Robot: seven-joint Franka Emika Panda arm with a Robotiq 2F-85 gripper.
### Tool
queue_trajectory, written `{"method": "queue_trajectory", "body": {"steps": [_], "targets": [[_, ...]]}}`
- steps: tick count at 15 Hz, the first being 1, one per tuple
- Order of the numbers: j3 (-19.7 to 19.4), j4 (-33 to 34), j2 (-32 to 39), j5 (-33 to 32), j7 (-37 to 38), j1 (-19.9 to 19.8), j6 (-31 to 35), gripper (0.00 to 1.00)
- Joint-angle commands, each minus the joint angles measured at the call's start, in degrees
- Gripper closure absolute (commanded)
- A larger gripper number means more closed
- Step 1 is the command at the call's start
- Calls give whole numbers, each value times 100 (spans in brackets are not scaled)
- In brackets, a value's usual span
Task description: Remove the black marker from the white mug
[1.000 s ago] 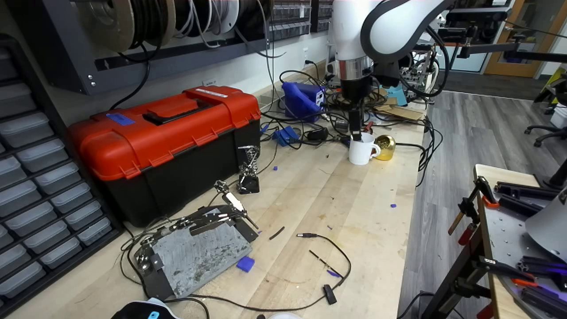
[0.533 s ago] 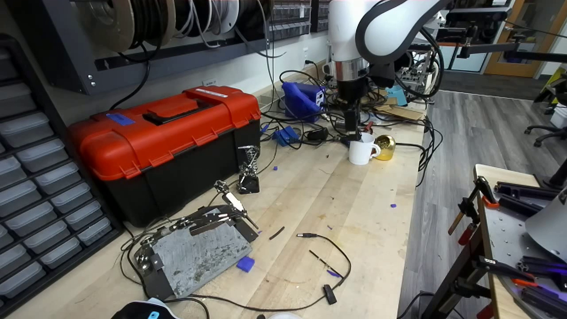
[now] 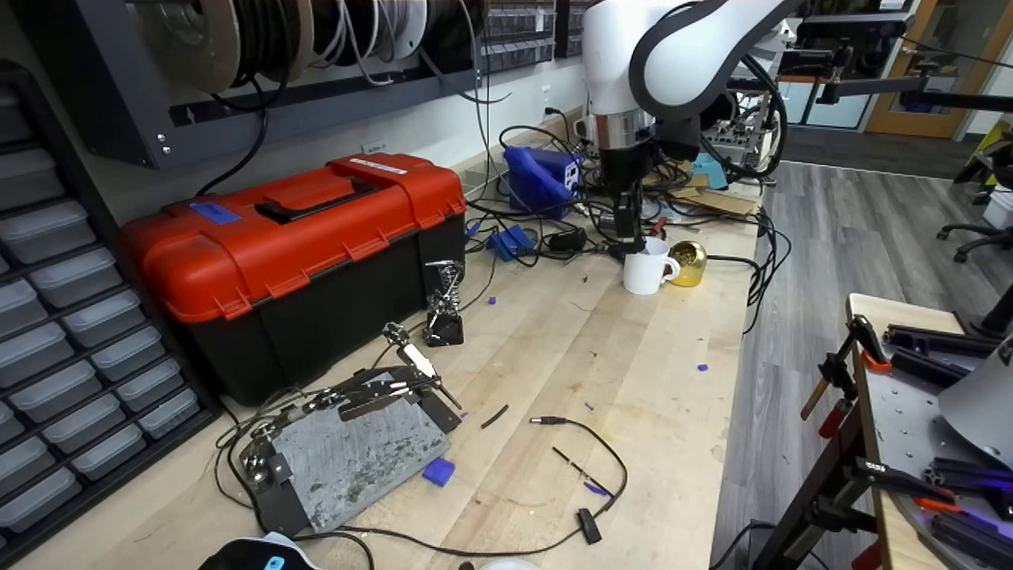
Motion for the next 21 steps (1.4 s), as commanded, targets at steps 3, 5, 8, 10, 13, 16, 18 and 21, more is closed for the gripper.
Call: {"method": "queue_trajectory", "body": {"steps": [3, 5, 8, 10, 13, 16, 18, 21], "targets": [[-22, -71, -87, -6, 69, -52, 54, 89], [-32, -117, -144, -39, 120, -44, 52, 99], [-44, -218, -263, -74, 172, -35, 35, 96], [-66, -349, -415, -154, 291, -17, 45, 96], [-79, -489, -655, -269, 516, 2, 27, 96], [-44, -587, -1003, -356, 656, 18, -41, 96], [-12, -612, -1215, -454, 757, 35, -55, 96], [70, -595, -1550, -618, 887, 57, -146, 96]]}}
